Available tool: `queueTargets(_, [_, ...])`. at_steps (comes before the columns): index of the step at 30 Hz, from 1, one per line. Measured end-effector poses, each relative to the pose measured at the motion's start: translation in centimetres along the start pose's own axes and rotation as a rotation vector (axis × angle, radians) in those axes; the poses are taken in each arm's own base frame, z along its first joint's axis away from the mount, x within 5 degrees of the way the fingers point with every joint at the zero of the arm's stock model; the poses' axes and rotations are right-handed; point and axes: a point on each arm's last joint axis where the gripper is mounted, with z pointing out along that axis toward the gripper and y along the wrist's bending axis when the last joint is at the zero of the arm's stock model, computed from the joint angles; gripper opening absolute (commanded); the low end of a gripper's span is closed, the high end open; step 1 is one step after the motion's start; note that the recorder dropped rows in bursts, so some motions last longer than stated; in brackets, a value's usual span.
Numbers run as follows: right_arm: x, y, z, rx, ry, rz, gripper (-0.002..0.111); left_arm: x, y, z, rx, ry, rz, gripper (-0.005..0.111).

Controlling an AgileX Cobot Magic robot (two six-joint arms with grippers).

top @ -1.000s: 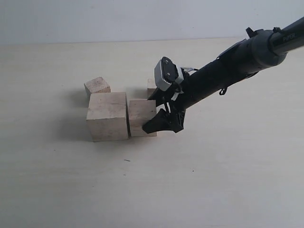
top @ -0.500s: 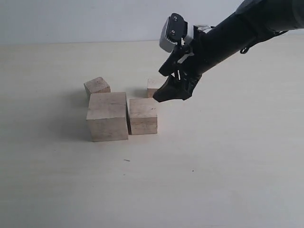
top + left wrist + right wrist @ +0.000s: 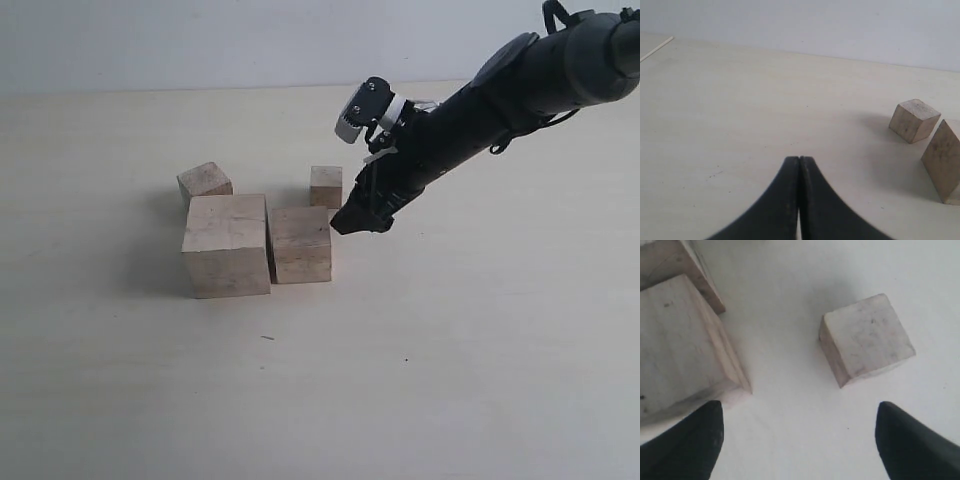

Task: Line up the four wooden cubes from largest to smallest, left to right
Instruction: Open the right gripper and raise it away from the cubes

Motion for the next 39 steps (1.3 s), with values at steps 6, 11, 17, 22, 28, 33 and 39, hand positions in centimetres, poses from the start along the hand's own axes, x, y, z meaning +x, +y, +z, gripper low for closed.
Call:
queueTargets(6, [-0.3,0.3,0.0,-0.034,-0.029,-0.004,0.078,0.0,0.0,0.0,0.0,0.0,0.0,0.0])
queueTargets(11, [-0.3,0.5,0.0,-0.057,-0.029,-0.007,0.078,0.0,0.0,0.0,0.0,0.0,0.0,0.0])
queueTargets(17, [-0.3,0.7,0.0,-0.073,-0.029,-0.007,0.078,0.0,0.0,0.0,0.0,0.0,0.0,0.0])
queueTargets(22, [-0.4,0.7,-0.3,-0.067,-0.029,-0.019,0.078,0.0,0.0,0.0,0.0,0.0,0.0,0.0])
queueTargets(28, [-2.7,1.1,-4.0,0.002,-0.06,-0.065,0.078,0.0,0.0,0.0,0.0,0.0,0.0,0.0])
queueTargets(33, [-5.3,2.1,-7.7,0.058,-0.166,-0.055,0.078,0.0,0.0,0.0,0.0,0.0,0.0,0.0])
queueTargets(39, [-10.6,4.4,-9.9,0.042,-0.357,-0.014,0.078,0.0,0.0,0.0,0.0,0.0,0.0,0.0])
